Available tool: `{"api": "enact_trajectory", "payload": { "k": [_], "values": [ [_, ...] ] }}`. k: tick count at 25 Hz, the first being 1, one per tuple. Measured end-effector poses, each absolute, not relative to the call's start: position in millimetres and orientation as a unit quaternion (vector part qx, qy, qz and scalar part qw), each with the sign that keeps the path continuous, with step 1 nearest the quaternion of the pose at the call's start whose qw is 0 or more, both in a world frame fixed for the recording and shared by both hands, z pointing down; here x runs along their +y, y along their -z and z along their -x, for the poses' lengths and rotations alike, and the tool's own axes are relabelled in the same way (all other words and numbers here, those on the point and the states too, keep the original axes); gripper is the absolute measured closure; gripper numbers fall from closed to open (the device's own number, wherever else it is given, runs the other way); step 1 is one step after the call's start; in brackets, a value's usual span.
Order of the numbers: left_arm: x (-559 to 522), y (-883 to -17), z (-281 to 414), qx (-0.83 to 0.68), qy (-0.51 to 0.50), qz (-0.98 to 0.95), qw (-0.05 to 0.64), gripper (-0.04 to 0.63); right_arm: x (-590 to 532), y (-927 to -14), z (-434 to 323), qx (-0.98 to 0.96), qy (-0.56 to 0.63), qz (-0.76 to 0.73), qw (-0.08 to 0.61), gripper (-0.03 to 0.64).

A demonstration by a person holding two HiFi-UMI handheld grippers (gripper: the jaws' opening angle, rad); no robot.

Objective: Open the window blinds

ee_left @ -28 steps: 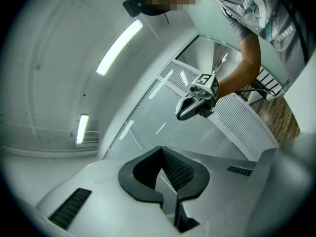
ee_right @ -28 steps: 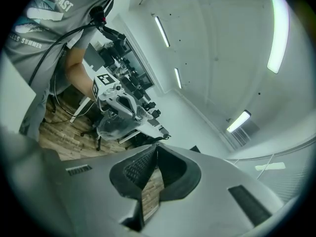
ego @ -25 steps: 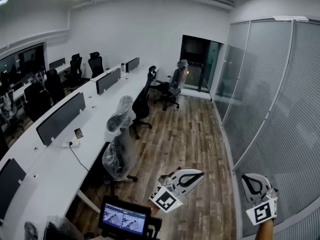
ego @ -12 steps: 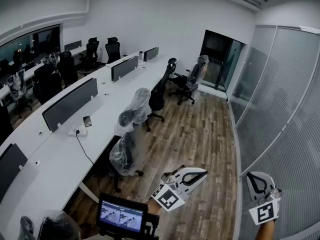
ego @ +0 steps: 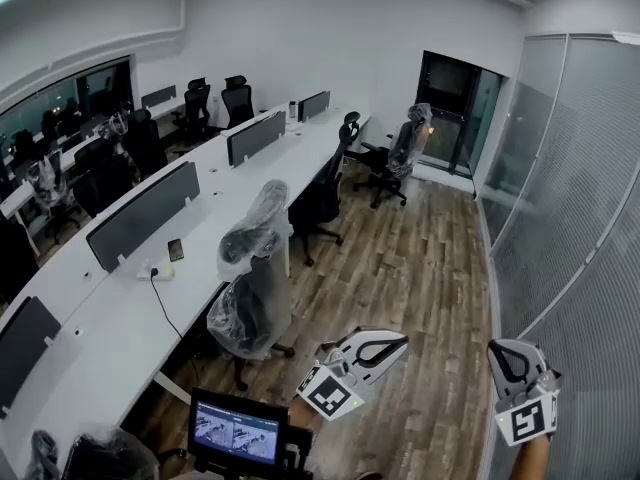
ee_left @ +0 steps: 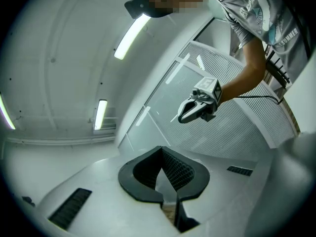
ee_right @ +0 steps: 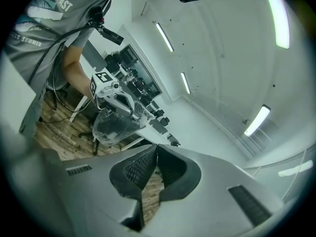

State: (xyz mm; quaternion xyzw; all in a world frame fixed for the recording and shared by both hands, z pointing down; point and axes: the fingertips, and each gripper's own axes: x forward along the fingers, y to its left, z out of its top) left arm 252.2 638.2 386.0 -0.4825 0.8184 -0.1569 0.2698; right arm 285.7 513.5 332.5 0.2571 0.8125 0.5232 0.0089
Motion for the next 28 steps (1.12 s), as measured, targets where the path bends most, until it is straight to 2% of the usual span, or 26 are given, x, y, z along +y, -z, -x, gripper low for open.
{"api": "enact_trajectory", "payload": {
  "k": [10,22,28],
  "values": [
    [477.2,-372.0,-180.6,0.810,0.181,0.486,0.274,0.591,357.5,-339.3,-211.2,0.823,-0.503,-0.266,0.008,0.614],
    [343.7,-376.4,-109.0,0.796,0.222,0.498,0.264,0.591,218.6,-352.1,-143.6,0.840,-0.475,-0.263,0.020,0.614],
    [280.0,-389.2,-34.8,0.781,0.213,0.522,0.269,0.591,154.8,-368.3,-78.8,0.850,-0.471,-0.236,-0.003,0.614]
  ]
}}
